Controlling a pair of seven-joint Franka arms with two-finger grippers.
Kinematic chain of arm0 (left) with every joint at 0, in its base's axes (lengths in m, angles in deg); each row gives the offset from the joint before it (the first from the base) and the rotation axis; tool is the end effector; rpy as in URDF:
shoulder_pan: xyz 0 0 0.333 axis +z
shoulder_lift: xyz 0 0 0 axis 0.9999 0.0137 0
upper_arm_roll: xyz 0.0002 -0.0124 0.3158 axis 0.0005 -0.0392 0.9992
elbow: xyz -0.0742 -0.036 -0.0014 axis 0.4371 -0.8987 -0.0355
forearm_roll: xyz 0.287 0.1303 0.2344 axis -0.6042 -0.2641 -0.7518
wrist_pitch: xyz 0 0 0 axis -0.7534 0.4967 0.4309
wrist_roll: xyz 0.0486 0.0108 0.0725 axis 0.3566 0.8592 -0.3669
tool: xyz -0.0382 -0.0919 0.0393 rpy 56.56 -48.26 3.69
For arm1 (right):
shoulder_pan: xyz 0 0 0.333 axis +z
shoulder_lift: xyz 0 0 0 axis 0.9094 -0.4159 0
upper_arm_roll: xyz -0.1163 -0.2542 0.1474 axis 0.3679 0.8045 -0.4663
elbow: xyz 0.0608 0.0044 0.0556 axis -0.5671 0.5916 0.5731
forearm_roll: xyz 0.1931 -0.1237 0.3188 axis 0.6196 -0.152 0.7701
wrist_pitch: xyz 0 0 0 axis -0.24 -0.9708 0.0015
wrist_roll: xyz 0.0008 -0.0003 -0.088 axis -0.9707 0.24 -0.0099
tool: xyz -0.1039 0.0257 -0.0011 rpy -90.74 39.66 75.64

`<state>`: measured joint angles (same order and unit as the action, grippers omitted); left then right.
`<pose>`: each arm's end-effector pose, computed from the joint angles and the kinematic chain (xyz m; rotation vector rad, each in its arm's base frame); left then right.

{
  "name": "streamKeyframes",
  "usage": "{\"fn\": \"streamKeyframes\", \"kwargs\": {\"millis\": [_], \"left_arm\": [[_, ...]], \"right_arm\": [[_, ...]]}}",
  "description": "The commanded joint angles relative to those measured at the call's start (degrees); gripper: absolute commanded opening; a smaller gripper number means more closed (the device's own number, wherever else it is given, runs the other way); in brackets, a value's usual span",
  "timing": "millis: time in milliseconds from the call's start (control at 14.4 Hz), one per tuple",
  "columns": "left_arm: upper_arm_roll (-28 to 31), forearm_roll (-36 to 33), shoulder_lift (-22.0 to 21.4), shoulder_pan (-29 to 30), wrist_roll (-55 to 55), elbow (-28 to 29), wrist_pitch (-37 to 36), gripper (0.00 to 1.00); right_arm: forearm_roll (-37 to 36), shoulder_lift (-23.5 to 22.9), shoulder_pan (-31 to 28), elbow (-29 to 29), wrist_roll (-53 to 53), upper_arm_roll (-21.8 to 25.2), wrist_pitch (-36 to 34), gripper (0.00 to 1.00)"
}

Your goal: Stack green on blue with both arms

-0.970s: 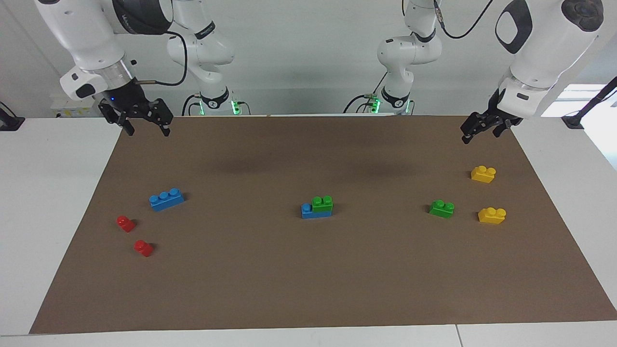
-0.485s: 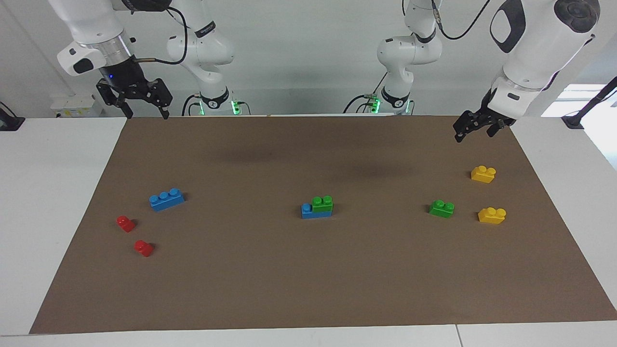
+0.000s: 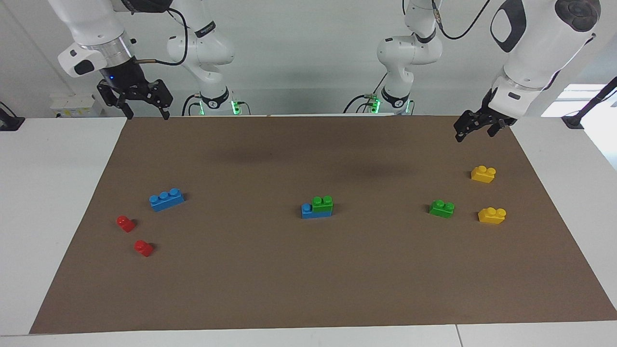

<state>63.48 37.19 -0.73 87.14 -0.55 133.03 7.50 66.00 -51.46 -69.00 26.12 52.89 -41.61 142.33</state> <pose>0.5564 -0.0325 0.5997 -3.1195 -0.1379 0.1197 0.4983 -0.0159 0.6326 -3.1086 0.1325 -0.0500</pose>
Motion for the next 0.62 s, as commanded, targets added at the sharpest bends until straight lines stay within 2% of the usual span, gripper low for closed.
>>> {"fn": "streamKeyframes", "kwargs": {"millis": [0,554], "left_arm": [[0.9,0.6,0.7,-0.7,-0.9,-1.7,-1.6,1.00],[0.8,0.6,0.8,-0.5,-2.8,-1.7,-1.0,1.00]], "right_arm": [[-1.1,0.4,-0.7,0.9,-0.9,-0.4,1.1,1.00],[-0.9,0.4,-0.7,0.9,1.7,-0.4,1.0,1.00]]}}
